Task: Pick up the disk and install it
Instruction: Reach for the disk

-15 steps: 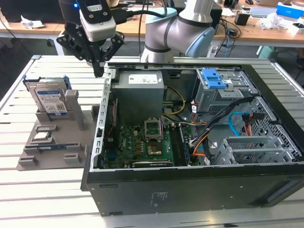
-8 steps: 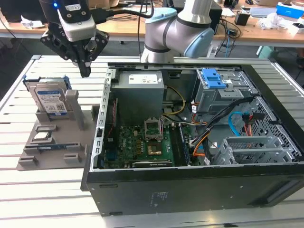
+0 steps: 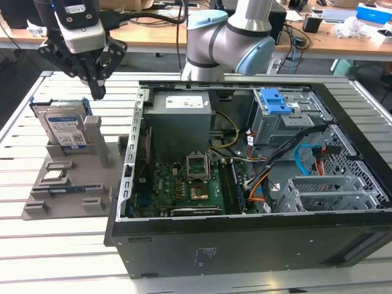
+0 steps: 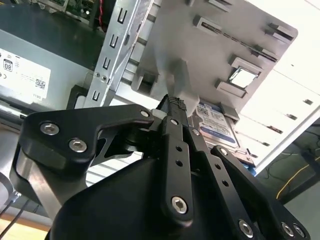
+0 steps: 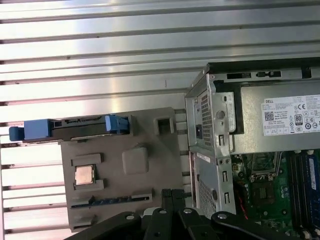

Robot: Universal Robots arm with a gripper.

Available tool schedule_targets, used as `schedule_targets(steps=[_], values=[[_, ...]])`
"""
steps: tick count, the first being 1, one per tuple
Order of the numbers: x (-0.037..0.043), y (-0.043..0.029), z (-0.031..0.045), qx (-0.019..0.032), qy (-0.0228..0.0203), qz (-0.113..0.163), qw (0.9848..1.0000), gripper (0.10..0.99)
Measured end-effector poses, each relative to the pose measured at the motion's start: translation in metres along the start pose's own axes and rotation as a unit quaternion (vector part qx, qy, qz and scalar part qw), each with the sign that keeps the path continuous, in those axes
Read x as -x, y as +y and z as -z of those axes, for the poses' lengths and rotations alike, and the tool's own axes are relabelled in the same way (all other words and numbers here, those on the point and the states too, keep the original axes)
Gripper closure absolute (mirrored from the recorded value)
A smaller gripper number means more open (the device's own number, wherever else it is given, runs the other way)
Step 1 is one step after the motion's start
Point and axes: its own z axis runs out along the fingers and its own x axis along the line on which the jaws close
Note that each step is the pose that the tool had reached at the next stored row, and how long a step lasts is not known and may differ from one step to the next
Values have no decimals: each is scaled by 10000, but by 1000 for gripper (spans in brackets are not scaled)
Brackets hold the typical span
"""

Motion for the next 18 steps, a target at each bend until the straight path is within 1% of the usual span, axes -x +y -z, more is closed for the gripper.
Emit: schedule_targets(steps=[1,5,7,9,12,18], values=[[-38,-3,1,0,0,0,10000,980],[-137,-10,4,0,0,0,10000,980],[-229,-17,6,0,0,0,10000,980],[-266,-20,7,0,0,0,10000,980],[-381,-28,10,0,0,0,10000,980],[-516,-38,14,0,0,0,10000,980]])
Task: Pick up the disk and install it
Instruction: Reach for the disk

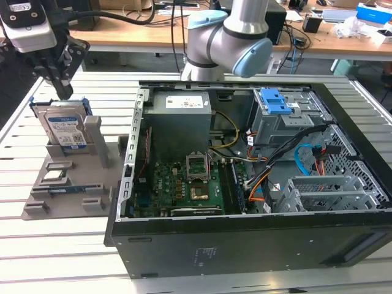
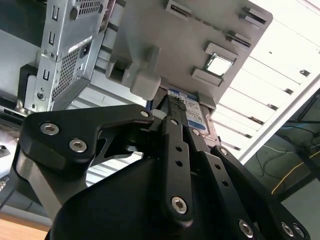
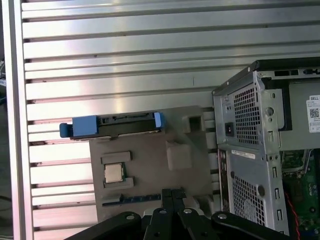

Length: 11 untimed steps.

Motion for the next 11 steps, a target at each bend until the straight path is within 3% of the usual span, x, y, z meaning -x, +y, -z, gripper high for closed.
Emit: schedule_targets(steps=[8,11], values=[[-209,-16,6,0,0,0,10000,980],[-336,-25,9,0,0,0,10000,980]])
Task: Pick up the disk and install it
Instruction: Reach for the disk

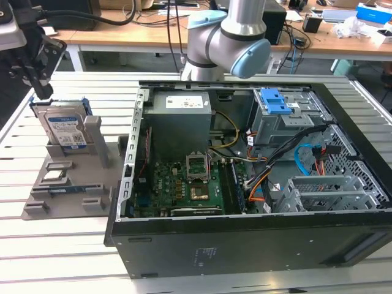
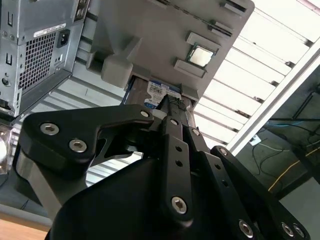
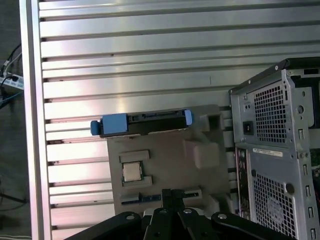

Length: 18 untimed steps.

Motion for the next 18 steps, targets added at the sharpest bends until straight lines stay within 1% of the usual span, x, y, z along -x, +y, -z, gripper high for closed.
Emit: schedule_targets(steps=[5,9,11,13,18], values=[[-153,-12,4,0,0,0,10000,980],[-303,-23,8,0,0,0,10000,980],[-346,-26,9,0,0,0,10000,980],[-417,-31,11,0,0,0,10000,980],[-528,-40,14,0,0,0,10000,980]])
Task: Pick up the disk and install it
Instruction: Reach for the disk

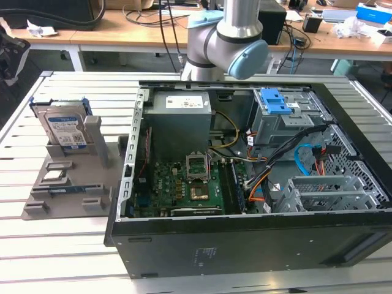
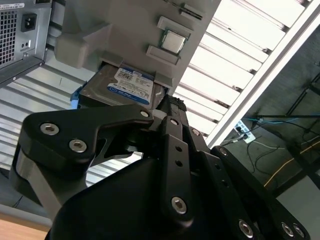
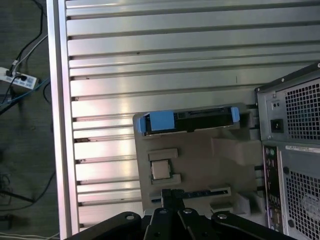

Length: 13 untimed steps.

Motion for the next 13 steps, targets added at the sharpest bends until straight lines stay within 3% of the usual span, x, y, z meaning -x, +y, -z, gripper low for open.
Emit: schedule_targets(steps=[13], values=[[-398,-29,8,0,0,0,10000,980]])
